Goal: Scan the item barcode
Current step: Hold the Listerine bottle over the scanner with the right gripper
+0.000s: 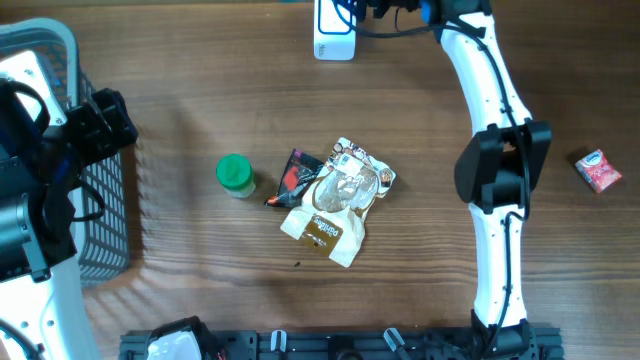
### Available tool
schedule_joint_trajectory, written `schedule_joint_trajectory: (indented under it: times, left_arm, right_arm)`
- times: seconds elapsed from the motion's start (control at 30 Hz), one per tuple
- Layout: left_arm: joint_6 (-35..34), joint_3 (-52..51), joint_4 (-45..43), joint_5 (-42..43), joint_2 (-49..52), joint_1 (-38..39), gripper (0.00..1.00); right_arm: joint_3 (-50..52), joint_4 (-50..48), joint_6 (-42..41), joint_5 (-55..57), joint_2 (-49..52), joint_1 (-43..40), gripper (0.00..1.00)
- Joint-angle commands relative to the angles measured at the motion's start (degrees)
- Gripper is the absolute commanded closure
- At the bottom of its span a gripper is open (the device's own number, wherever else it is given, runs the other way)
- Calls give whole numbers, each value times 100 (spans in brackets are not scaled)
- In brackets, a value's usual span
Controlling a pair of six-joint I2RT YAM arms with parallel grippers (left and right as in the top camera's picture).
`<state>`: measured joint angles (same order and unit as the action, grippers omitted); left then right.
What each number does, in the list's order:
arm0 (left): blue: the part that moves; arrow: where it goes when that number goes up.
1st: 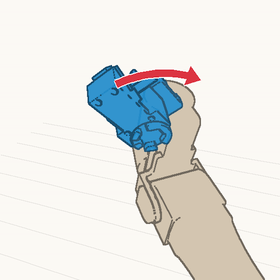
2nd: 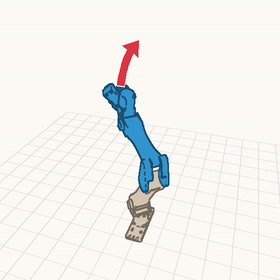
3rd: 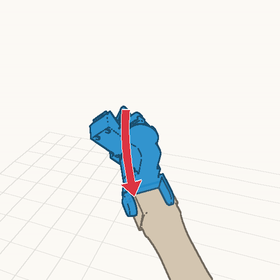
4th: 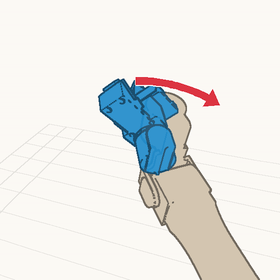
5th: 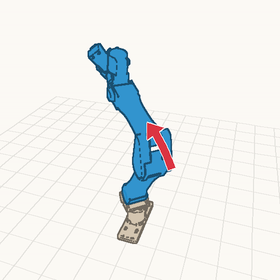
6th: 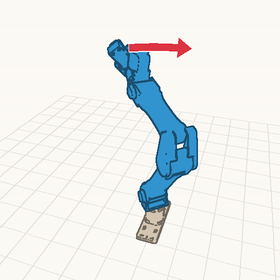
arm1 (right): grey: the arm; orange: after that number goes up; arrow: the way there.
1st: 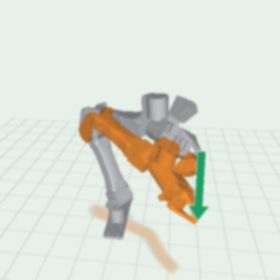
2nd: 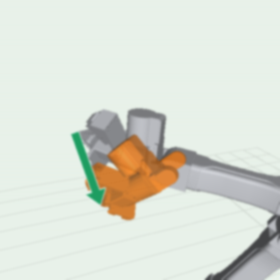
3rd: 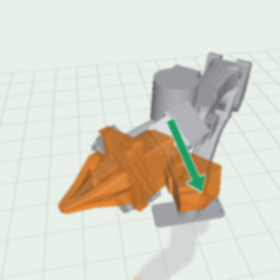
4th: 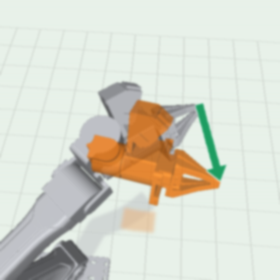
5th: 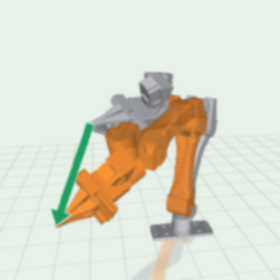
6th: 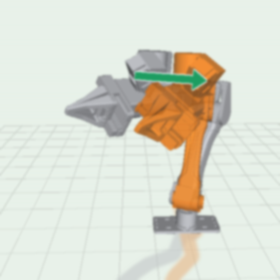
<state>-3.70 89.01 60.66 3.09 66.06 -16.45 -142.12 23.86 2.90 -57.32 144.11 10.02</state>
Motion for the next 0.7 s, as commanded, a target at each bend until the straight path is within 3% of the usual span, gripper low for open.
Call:
schedule_joint_trajectory:
  times: [0.0, 0.2, 0.67]
  left_arm:
    - [48, 7, -11, 9, 7, 22, 0]
    - [48, 7, -9, 9, 7, 22, 0]
    - [50, 7, -11, 9, 7, 22, 0]
  right_arm:
    - [-66, -601, 133, -407, 374, 24, 35]
    - [-66, -1552, -162, -623, 975, 17, 36]
    - [-66, -2341, -7, -728, 1523, -63, 40]
